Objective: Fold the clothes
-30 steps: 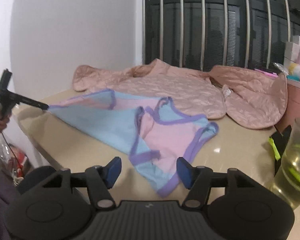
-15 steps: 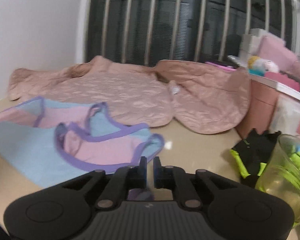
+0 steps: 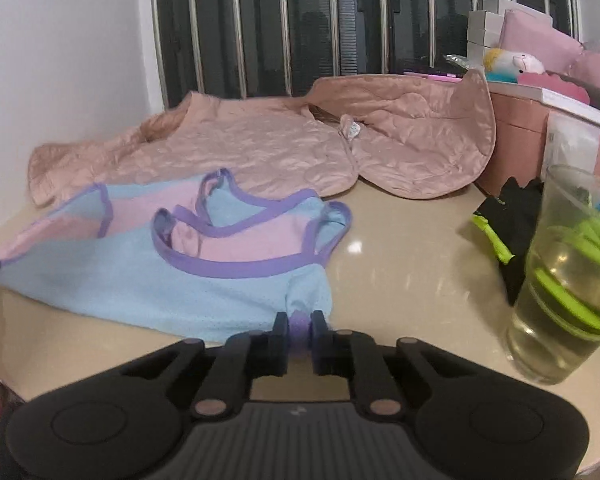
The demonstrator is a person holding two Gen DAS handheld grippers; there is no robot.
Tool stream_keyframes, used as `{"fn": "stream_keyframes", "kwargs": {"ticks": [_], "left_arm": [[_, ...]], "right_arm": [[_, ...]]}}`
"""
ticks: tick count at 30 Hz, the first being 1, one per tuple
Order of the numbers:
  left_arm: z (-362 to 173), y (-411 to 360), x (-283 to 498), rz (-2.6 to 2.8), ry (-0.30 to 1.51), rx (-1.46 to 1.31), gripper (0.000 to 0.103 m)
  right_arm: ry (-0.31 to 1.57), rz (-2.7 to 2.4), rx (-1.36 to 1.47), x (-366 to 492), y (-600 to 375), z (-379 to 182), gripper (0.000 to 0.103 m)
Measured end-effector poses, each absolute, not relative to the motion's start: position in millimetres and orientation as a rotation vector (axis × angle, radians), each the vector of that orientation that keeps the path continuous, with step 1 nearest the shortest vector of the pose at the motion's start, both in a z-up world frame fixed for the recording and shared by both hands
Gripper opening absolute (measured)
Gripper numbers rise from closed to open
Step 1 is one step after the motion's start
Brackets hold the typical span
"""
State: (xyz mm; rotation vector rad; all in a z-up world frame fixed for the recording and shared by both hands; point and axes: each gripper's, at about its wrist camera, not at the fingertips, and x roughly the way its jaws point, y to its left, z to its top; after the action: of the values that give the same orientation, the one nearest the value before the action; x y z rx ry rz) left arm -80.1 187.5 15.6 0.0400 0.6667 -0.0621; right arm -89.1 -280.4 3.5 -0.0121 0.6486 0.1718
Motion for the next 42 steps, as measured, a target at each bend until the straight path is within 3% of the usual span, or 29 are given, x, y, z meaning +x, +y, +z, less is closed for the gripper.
{"fn": "stream_keyframes", "kwargs": {"ticks": [6,9,10,11,16,22,26,28,30,32,33,36,37,38,40,42], "left_arm": [[18,176,-100,-0.084,0.703,0.04,0.049],[33,174,-97,-0.088,0.687,0.014,0.053],[40,174,-91,-0.092,0.672,0.004,0.062],[47,173,-83,-0.089,0.66,-0.003,0.071],[70,147,-18,-0.116,0.619,0.019,0.083],[50,99,66,-0.14,0.708,0.1,0.084],[35,94,88,-0.174,0.741,0.055,0.095],[30,93,93,-0.167,0.741,0.055,0.095],[24,92,98,-0.163,0.747,0.056,0.091],[18,90,101,-0.165,0.762,0.055,0.068],[17,87,106,-0.165,0.772,0.056,0.063],[15,83,102,-0.172,0.755,0.074,0.047],[15,81,101,-0.179,0.752,0.08,0.031],[17,80,100,-0.181,0.751,0.088,0.019],[19,77,98,-0.189,0.75,0.104,0.007],[23,75,92,-0.19,0.74,0.11,0.007]], "right_arm": [[0.682,0.099,-0.046,-100,-294,7,0.011],[0.64,0.106,-0.049,-103,-293,21,0.031],[0.618,0.111,-0.05,-103,-292,27,0.045],[0.588,0.121,-0.046,-101,-291,35,0.052],[0.537,0.19,0.021,-48,-274,62,0.052],[0.659,0.286,0.133,53,-237,61,0.052],[0.747,0.26,0.16,94,-224,45,0.052],[0.766,0.263,0.152,105,-216,37,0.052],[0.796,0.253,0.142,116,-209,26,0.052],[0.82,0.249,0.136,124,-205,16,0.051],[0.827,0.247,0.128,126,-203,12,0.051],[0.803,0.23,0.069,124,-196,11,0.03],[0.8,0.225,0.049,123,-193,10,0.011],[0.799,0.229,0.035,123,-192,10,0.008],[0.783,0.228,0.024,119,-190,12,0.007],[0.748,0.23,0.027,112,-191,19,0.006]]}}
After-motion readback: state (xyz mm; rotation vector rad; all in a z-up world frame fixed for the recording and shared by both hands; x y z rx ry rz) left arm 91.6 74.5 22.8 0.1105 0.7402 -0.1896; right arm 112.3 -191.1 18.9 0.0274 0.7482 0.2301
